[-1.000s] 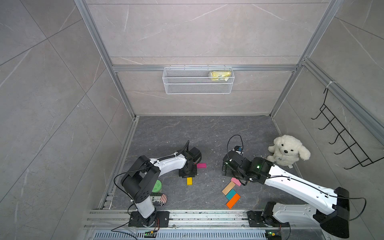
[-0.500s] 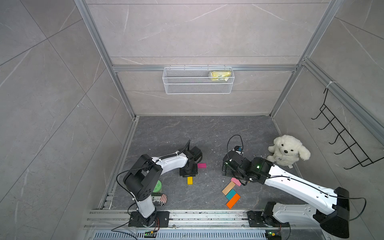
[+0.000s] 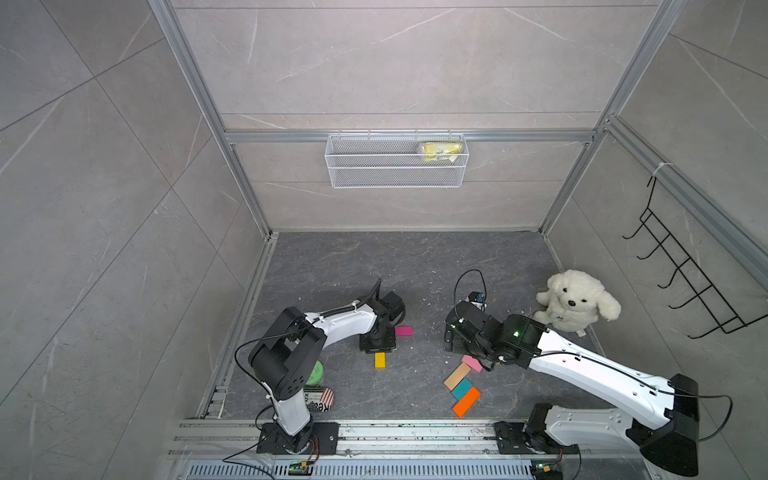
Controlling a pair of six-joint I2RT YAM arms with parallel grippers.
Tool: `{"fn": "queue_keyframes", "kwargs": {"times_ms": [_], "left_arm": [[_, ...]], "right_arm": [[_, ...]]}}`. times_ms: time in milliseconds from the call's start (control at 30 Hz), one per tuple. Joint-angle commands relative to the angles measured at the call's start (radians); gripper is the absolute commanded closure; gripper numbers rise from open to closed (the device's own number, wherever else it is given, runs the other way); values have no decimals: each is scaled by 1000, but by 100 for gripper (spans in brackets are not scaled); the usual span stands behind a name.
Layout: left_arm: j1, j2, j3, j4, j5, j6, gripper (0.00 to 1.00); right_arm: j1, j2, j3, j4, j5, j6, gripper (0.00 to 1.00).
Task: Assemble the letter h with building blocks
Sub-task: Assemble the building block at the center of the board.
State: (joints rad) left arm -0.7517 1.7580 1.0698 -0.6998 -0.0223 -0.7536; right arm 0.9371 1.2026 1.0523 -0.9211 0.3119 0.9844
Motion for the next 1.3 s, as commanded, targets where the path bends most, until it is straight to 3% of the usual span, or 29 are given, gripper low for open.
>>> {"fn": "queue_keyframes", "kwargs": {"times_ms": [0,33,167,233,367,633,1033,1100,1267], "left_arm": [[9,19,24,-15,-22,26,84],[9,20,24,-16,-22,28,82],[9,12,21,-23,-34,24,59],[8,9,22,-24,-34,24,55],[7,10,21,-24,-34,25,55],[8,19,22,-15,-30,18,67],[8,32,28,-9,-29,23,71],[8,30,27,-10,-30,22,70],[6,16,27,-15,-35,27,55]], "right_arm": [[-4,6,8,-34,23,7,17],[-3,7,9,-33,23,5,17],[-3,12,15,-36,23,3,17],[-4,14,15,-35,23,2,17],[-3,17,17,-35,21,2,17],[-3,18,6,-30,17,5,17],[-3,8,-14,-24,9,14,18],[-4,5,-15,-24,9,14,18],[-3,6,-17,-27,7,12,18]]}}
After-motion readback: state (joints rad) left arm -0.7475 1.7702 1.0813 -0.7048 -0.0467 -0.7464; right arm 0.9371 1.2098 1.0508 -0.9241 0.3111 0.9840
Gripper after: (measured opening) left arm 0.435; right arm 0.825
